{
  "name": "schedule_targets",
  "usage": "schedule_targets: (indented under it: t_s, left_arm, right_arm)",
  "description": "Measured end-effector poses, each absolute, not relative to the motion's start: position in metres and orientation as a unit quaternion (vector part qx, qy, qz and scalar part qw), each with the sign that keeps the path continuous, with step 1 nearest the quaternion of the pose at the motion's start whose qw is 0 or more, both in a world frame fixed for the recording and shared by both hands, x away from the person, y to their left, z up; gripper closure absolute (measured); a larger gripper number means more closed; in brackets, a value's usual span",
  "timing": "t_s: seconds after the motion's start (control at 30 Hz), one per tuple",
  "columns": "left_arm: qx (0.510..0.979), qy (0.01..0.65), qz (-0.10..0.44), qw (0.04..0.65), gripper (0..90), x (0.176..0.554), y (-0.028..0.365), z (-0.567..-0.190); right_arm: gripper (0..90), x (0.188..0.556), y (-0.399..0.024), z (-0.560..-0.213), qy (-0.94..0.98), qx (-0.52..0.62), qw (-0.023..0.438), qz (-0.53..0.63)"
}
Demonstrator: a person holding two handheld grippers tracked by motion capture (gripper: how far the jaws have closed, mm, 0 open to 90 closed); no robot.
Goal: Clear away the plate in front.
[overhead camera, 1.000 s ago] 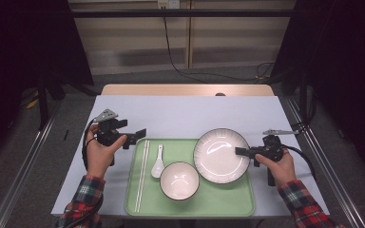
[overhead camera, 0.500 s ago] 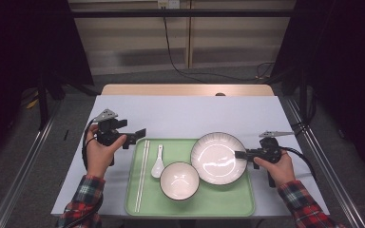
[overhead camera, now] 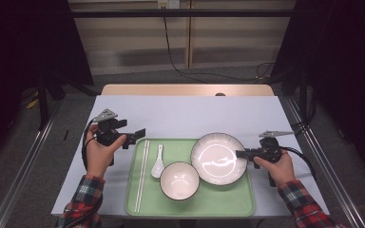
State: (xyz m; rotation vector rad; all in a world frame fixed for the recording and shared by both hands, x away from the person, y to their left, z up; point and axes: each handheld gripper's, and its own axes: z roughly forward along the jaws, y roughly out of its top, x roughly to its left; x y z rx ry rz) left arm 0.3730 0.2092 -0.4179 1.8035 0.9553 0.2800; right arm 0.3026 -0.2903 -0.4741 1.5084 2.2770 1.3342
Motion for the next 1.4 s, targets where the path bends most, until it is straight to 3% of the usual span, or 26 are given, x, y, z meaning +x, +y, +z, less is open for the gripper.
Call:
schedule_targets:
  t_s: [0.87, 1.17, 1.4]
  left_arm:
    - [0.75, 0.398, 0.118, 0.515, 3.1, 0.373, 0.206, -0.417]
    - [0.754, 0.396, 0.115, 0.511, 3.1, 0.374, 0.204, -0.419]
    - [0.751, 0.397, 0.114, 0.515, 3.1, 0.374, 0.207, -0.417]
  right_arm:
    - [70.7, 0.296, -0.289, -0.476, 0.762, 0.488, 0.066, 0.421]
    - [65.2, 0.293, -0.296, -0.468, 0.751, 0.473, 0.094, 0.451]
    - [54.5, 0.29, -0.302, -0.461, 0.735, 0.451, 0.122, 0.492]
